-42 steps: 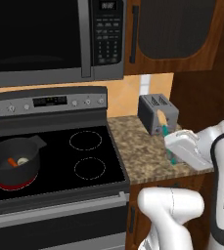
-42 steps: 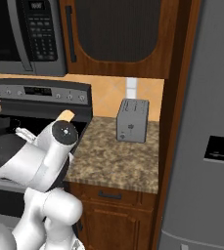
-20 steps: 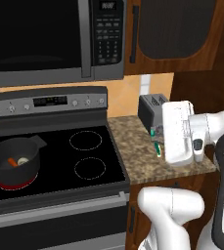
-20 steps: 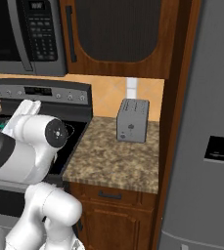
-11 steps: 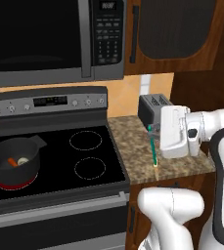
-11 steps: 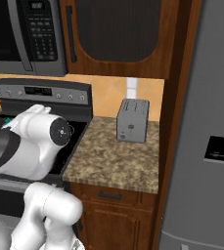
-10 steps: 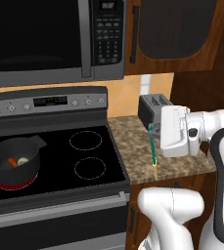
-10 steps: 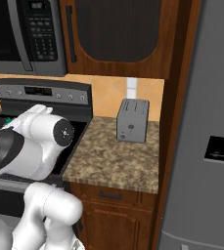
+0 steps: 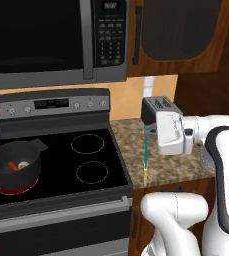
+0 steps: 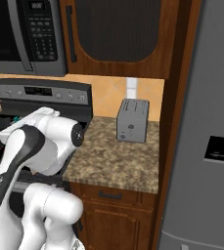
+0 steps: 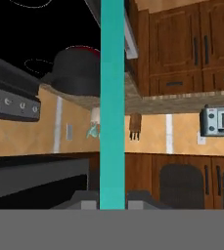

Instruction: Put the carrot and mushroom in the pot. Retrieve the spatula and lightly stir the vegetables in the pot.

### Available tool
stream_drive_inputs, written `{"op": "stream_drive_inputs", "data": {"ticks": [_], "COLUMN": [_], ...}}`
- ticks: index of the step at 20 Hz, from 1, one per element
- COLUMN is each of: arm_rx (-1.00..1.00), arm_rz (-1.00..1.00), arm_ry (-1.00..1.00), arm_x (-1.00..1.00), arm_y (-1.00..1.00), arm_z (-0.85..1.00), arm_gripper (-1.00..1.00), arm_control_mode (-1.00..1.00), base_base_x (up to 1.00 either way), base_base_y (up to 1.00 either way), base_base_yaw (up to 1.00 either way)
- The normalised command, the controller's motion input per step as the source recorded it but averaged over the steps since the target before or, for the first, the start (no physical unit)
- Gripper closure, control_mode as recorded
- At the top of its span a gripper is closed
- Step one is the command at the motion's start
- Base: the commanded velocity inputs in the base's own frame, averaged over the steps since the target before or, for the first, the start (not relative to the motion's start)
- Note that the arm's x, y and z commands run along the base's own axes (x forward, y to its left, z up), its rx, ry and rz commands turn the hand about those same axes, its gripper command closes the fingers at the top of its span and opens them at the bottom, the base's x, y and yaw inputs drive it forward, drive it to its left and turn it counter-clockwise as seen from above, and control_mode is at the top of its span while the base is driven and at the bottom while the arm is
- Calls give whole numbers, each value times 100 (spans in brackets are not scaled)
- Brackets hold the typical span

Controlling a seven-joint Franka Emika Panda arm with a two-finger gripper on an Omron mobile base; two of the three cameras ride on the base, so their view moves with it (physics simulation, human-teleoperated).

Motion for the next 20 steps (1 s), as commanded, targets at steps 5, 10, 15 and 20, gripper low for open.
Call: {"op": "stream_drive_inputs", "data": {"ticks": [5, 10, 15, 20], "arm_rx": [28, -1, 0, 0], "arm_rz": [0, -9, -2, 0], "arm_ry": [0, 4, 2, 0], "arm_x": [8, 0, -7, 0], "arm_y": [-13, -4, -12, 0], "arm_z": [-12, 0, 0, 0], "arm_gripper": [100, 100, 100, 100], "arm_control_mode": [-100, -100, 100, 100], "base_base_x": [0, 0, -6, -37], "base_base_y": [0, 0, 0, 55], "base_base_yaw": [0, 0, 0, 0]}}
